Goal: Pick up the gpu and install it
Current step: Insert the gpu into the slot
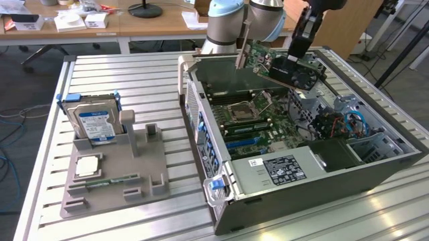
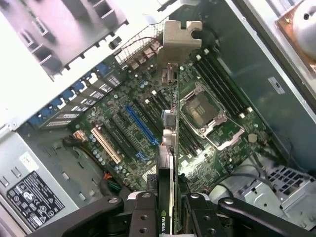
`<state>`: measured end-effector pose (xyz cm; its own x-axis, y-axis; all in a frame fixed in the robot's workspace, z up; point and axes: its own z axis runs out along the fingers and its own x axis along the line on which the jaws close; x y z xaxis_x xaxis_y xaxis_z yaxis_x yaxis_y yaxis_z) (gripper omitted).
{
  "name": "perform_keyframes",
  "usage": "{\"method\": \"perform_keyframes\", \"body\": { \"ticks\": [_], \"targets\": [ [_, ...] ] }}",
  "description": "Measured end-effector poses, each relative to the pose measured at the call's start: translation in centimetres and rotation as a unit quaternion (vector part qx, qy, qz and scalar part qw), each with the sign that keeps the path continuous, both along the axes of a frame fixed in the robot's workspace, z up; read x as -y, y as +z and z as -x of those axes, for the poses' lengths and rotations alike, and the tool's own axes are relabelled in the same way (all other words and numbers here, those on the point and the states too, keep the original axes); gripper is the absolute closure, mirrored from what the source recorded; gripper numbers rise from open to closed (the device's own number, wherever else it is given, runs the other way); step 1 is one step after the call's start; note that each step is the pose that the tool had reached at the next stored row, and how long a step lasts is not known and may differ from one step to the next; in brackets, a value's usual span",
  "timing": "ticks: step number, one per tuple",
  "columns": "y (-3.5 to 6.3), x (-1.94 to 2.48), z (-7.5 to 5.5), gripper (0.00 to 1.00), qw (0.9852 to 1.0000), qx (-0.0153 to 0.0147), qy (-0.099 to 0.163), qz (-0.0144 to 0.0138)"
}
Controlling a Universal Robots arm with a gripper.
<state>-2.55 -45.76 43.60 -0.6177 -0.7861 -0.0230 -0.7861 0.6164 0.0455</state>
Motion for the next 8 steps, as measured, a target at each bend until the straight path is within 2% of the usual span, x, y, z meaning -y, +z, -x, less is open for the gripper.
{"method": "perform_keyframes", "body": {
  "ticks": [4, 8],
  "targets": [
    [-0.12, 0.0, 0.0, 0.74, 0.9993, 0.0, 0.037, 0.0],
    [-0.25, 0.0, 0.0, 0.74, 0.9974, 0.0, 0.072, 0.0]
  ]
}}
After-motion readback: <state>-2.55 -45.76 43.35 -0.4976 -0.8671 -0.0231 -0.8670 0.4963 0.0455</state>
